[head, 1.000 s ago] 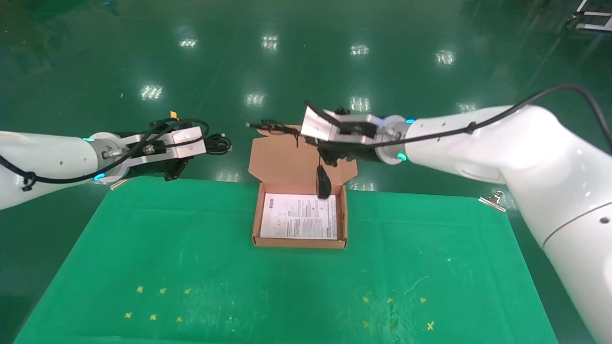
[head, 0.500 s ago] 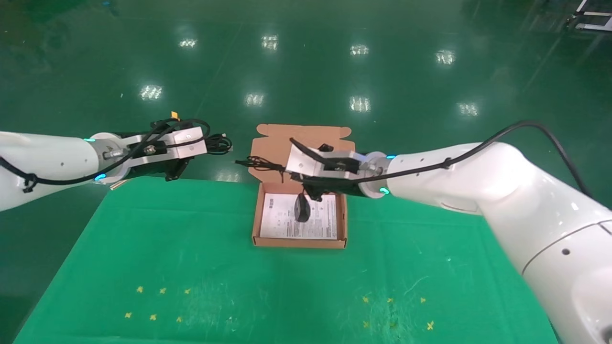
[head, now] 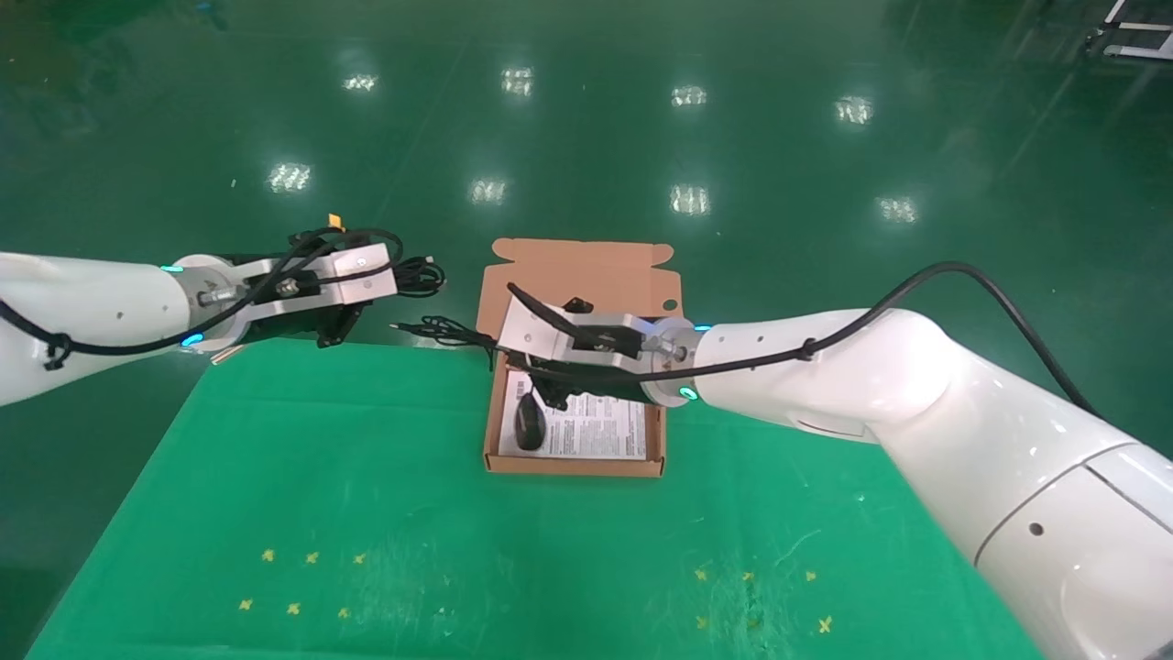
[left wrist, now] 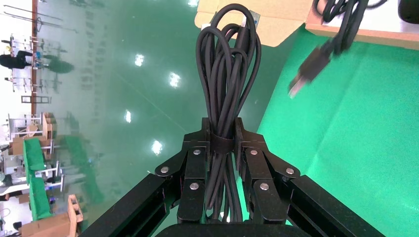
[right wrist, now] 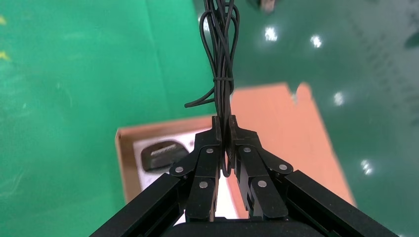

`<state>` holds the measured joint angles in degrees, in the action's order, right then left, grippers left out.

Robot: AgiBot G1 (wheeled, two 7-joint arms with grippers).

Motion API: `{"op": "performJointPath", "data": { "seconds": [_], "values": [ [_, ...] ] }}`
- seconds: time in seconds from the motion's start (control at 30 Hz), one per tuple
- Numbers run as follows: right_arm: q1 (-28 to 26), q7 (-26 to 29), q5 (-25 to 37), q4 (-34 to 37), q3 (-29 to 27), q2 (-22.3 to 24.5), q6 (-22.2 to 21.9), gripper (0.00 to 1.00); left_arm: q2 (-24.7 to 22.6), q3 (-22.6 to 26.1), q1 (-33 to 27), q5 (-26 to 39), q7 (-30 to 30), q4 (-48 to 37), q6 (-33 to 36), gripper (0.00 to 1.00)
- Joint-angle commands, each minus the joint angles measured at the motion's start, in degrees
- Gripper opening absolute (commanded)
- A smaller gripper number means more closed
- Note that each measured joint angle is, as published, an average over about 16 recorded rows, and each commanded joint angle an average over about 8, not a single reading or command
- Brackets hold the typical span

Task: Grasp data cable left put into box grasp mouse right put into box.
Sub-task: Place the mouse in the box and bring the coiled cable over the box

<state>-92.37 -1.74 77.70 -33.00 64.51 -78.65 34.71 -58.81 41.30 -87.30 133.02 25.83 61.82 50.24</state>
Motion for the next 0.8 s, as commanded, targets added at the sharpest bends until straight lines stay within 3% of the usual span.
{"op": "performJointPath", "data": {
  "seconds": [0.03,0.33,0.37,0.6,0.63,0.8],
  "values": [
    [0.0,0.7,-1.2,0.4,1.4,0.0,-0.9,0.00,0.0,0.0,0.0,0.0,0.0,0.0,0.0,0.00],
    [0.7,6.3,-3.4,4.2,7.3,0.1,-2.8,0.00,0.0,0.0,0.0,0.0,0.0,0.0,0.0,0.00],
    [0.7,6.9,-3.6,4.5,7.8,0.1,-2.9,0.04,0.0,0.0,0.0,0.0,0.0,0.0,0.0,0.00],
    [0.4,8.9,-4.5,5.6,10.0,0.2,-3.1,0.91,0.0,0.0,0.0,0.0,0.0,0.0,0.0,0.00],
    [0.4,8.9,-4.5,5.7,10.0,0.2,-3.1,1.00,0.0,0.0,0.0,0.0,0.0,0.0,0.0,0.00],
    [0.4,8.9,-4.7,5.0,10.3,0.8,-3.0,1.00,-0.1,0.0,0.1,-0.1,0.0,0.1,0.0,0.00]
  ]
}}
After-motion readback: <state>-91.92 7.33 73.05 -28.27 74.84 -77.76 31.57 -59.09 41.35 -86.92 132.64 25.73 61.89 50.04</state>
